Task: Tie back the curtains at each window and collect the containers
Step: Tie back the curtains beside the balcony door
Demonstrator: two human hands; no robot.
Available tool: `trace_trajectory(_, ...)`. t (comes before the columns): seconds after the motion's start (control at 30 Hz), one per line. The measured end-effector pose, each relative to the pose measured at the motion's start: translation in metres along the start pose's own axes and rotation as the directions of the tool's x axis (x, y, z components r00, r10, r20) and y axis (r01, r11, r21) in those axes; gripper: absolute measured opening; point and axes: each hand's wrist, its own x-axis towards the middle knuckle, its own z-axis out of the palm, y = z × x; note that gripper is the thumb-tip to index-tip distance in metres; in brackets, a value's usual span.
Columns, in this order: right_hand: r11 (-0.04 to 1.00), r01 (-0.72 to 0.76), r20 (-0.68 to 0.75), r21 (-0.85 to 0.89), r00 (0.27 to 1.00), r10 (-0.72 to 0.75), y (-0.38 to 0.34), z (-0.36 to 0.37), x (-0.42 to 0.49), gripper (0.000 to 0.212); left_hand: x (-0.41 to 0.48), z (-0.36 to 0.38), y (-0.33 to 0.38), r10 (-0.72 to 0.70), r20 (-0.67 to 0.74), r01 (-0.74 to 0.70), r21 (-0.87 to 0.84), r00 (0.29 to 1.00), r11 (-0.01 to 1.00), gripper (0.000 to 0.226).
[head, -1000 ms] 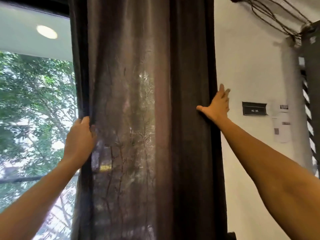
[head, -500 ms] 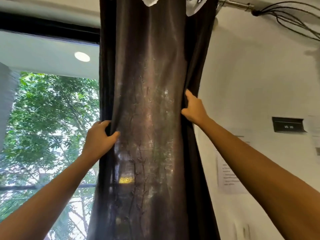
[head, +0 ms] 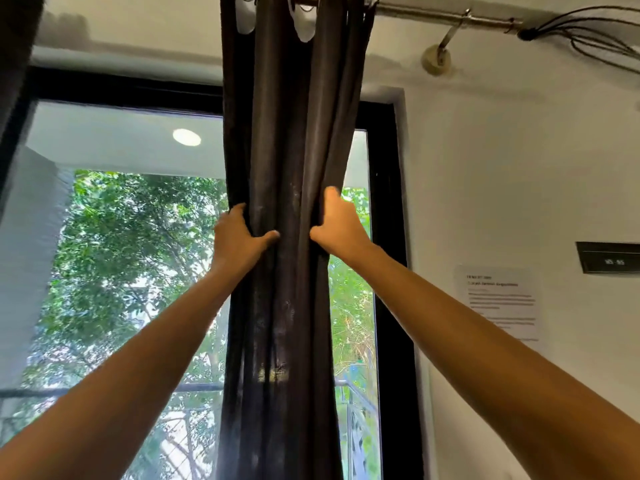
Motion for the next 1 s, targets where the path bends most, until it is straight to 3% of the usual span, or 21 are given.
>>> trace_trajectory(0.13,0.999,-0.024,-0.104,-0.041,0.994,0.02,0.028,-0.019,-0.008,0.082,0.001,0.017,0.025,0.058,0.03,-0.058,0.003,0.998,0.998,0.031)
trace_trajectory(0.23,0.996,-0.021,-0.116,-0.088,0.993,0.011,0.051,-0.038,-0.01,0.098,-0.002,0.042,0.057,0.182,0.095,-0.185,0.027,0.979,0.982,0.027)
trace_trajectory(0.4,0.997,0.012,-0.086,-0.078,0.996,-0.018,0.084,-0.069,-0.007,0.089,0.017,0.099,0.109,0.245,0.292,-0.314,0.219,0.924,0.924,0.029)
trace_trajectory(0.57,0.995,-0.024,-0.112,-0.095,0.994,0.013,0.102,-0.098,-0.007,0.075,0.009,0.148,0.164,0.235,0.505,-0.286,0.025,0.83,0.958,0.038)
trace_trajectory(0.67,0.978,-0.01,-0.157,-0.207,0.987,-0.023,0.123,-0.12,-0.011,0.082,-0.001,0.171,0.176,0.236,0.511,-0.214,-0.103,0.826,0.971,0.04)
trace_trajectory(0.83,0.965,0.016,-0.18,-0.263,0.982,-0.065,0.14,-0.141,-0.019,0.063,-0.017,0.18,0.192,0.294,0.458,-0.169,-0.295,0.839,0.94,0.034)
trace_trajectory(1.0,0.97,0.043,-0.189,-0.24,0.978,-0.09,0.133,-0.142,-0.022,0.064,-0.019,0.164,0.19,0.348,0.45,-0.213,-0.323,0.823,0.922,0.033)
